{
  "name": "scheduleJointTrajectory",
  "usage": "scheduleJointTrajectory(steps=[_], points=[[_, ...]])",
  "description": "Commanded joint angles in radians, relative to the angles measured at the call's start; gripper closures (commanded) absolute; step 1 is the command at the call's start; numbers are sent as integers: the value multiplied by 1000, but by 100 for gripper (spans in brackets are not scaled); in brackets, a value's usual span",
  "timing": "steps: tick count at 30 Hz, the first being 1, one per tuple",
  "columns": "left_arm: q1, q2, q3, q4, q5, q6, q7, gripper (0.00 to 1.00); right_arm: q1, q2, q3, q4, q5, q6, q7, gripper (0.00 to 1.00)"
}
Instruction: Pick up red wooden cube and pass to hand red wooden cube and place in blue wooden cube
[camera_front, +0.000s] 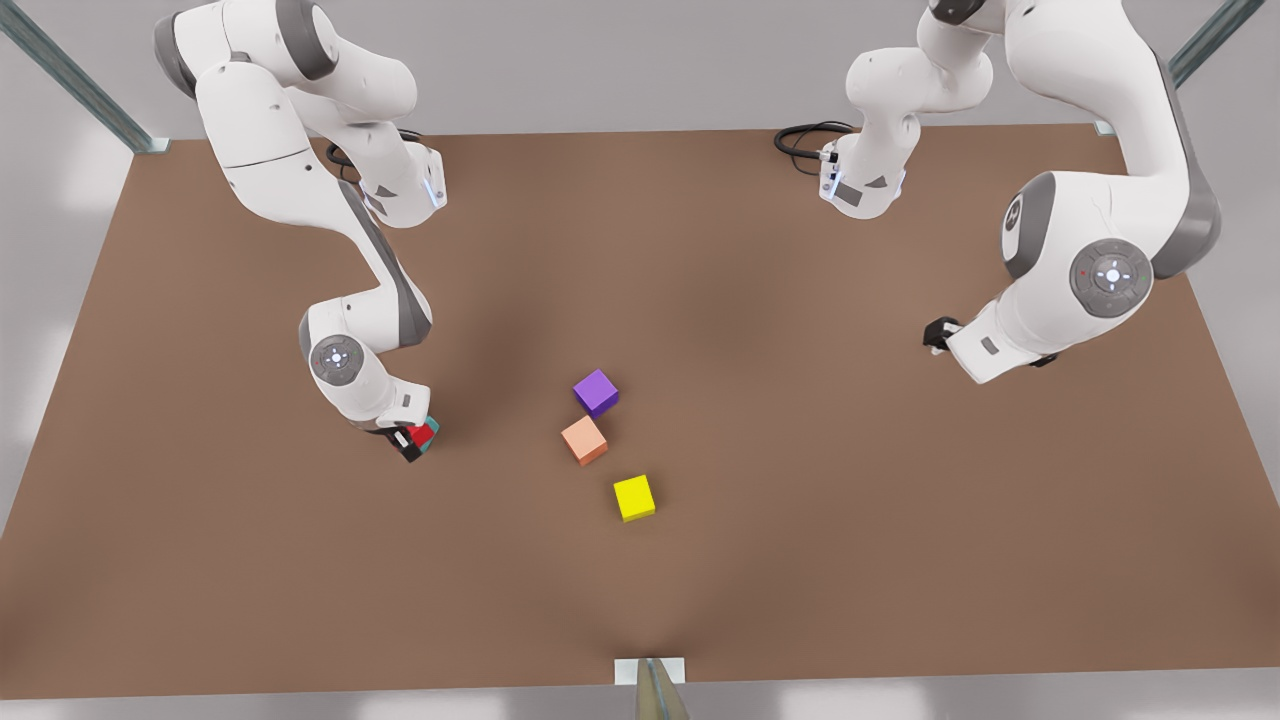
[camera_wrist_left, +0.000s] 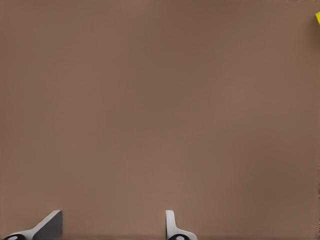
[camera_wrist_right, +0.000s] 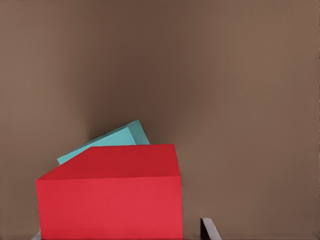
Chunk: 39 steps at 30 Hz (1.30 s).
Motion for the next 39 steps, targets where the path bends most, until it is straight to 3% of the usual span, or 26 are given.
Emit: scheduleJointTrajectory(steps=[1, 12, 16, 19, 20, 22, 26, 27, 30, 34, 39], points=[[-3, -2, 0, 1, -3, -1, -74, 0, 0, -4, 0, 1, -1, -2, 35, 0], [0, 12, -1, 1, -2, 2, -74, 0, -9, -63, 2, -24, 58, -84, 23, 0], [0, 12, -1, 1, -2, 2, -76, 0, -1, -161, 3, -2, 148, -265, 12, 0], [-2, 12, -1, 1, -2, 0, -76, 0, 15, -180, 3, 177, 223, -550, 94, 0], [-3, 12, -1, 1, -2, -3, -76, 0, 22, -163, 5, 263, 225, -639, 211, 0], [-5, 9, -1, 1, -2, -3, -76, 0, 54, -96, 3, 412, 223, -744, 971, 0], [-6, 6, -1, 3, -3, -6, -103, 0, 52, 46, -6, 629, 142, -903, 2115, 0], [-6, 6, -3, 3, -2, -6, -111, 0, 51, 119, -6, 823, 139, -1058, 2123, 0], [-3, 6, -1, 16, 0, -7, -105, 0, 48, 63, -18, 947, 131, -1273, 2124, 0], [-3, 6, -1, 18, 0, -7, -105, 0, 57, -143, -32, 831, 145, -1281, 2123, 0], [-2, 6, -1, 18, -2, -23, -105, 0, 57, -194, -57, 763, 162, -1215, 2098, 0]])
